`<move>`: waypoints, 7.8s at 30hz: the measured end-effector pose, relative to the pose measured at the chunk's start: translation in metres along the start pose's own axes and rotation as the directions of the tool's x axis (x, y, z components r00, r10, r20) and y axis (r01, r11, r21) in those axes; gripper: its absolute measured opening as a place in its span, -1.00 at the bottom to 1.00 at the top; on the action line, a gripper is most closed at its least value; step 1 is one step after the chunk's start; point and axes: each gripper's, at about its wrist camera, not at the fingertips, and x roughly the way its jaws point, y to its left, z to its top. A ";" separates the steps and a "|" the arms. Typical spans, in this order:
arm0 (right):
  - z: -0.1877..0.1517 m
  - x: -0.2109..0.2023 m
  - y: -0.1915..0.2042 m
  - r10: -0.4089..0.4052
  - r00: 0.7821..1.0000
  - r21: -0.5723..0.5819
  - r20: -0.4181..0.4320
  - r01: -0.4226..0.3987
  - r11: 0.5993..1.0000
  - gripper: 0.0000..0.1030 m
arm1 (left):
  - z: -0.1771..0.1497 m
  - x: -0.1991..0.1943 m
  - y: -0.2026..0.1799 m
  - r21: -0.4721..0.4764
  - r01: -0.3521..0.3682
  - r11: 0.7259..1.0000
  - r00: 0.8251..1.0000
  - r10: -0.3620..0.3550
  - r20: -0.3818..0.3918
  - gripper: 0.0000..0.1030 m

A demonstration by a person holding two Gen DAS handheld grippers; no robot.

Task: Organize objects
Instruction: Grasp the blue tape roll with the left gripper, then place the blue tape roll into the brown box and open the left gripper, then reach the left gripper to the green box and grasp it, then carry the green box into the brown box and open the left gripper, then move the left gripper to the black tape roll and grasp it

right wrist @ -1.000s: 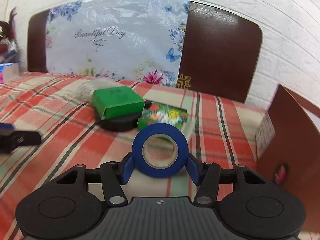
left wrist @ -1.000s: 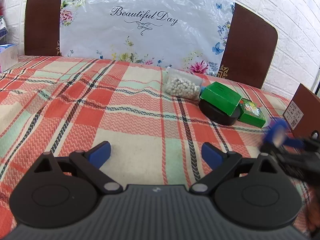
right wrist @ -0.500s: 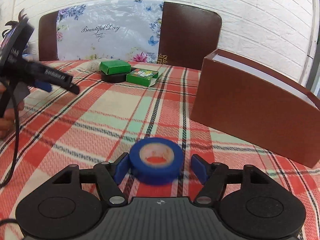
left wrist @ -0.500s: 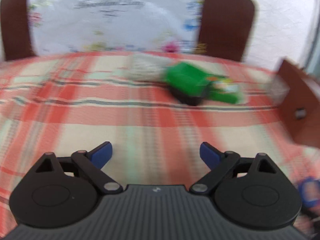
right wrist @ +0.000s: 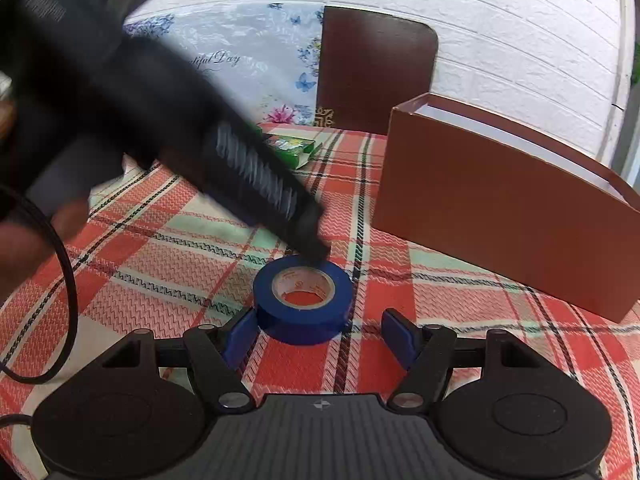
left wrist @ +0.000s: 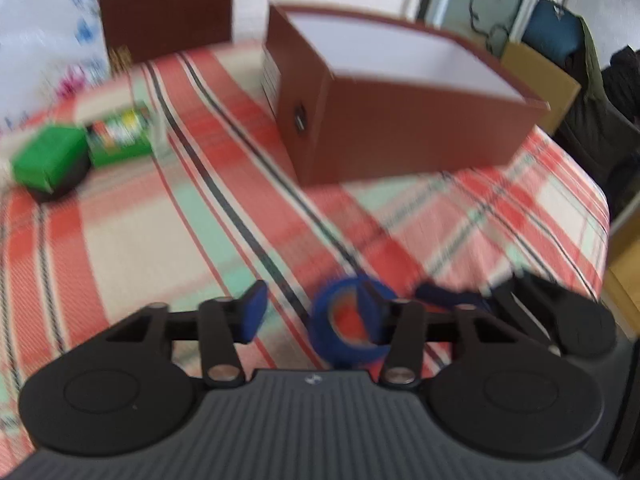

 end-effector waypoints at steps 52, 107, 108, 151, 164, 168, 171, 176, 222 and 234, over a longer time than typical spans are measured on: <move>0.039 -0.009 -0.152 -0.400 0.864 0.259 0.307 0.329 0.908 0.35 | 0.111 0.006 -0.122 0.100 -0.103 0.990 0.952 0.069 0.298 0.22; 0.139 0.131 0.072 0.100 0.976 -0.214 0.195 -0.057 0.975 0.59 | -0.068 -0.045 0.202 -0.484 -0.349 0.803 0.814 0.516 0.269 0.88; 0.147 0.141 0.077 0.104 0.975 -0.225 0.196 -0.059 0.973 0.59 | -0.068 -0.045 0.203 -0.484 -0.346 0.804 0.815 0.513 0.270 0.89; 0.034 0.048 0.013 0.133 0.991 -0.043 0.009 -0.133 0.990 0.49 | -0.017 -0.015 0.085 -0.375 -0.019 0.927 0.999 0.035 0.035 0.63; 0.043 0.031 0.013 0.111 0.975 -0.058 0.191 -0.101 0.993 0.13 | 0.018 -0.042 0.068 -0.261 0.009 0.965 0.988 0.031 0.150 -0.08; 0.066 0.016 0.004 0.026 0.946 -0.068 0.323 -0.004 0.998 0.13 | 0.055 -0.067 0.050 -0.170 0.024 0.985 0.970 0.018 0.241 -0.08; 0.084 0.008 -0.015 -0.024 0.922 -0.038 0.386 0.042 0.998 0.13 | 0.082 -0.071 0.030 -0.104 0.027 0.994 0.957 0.004 0.290 -0.08; 0.099 0.008 -0.055 -0.113 0.908 0.023 0.403 0.113 0.993 0.14 | 0.118 -0.048 0.002 -0.024 0.046 0.999 0.950 -0.037 0.311 -0.08; 0.071 0.036 0.010 0.050 0.979 0.029 0.199 -0.057 0.998 0.29 | -0.003 -0.050 0.131 -0.312 -0.470 0.826 0.842 0.525 0.122 0.24; 0.100 0.096 0.039 0.066 0.989 -0.081 0.131 -0.056 0.995 0.28 | -0.068 -0.047 0.204 -0.460 -0.445 0.769 0.789 0.579 0.204 0.86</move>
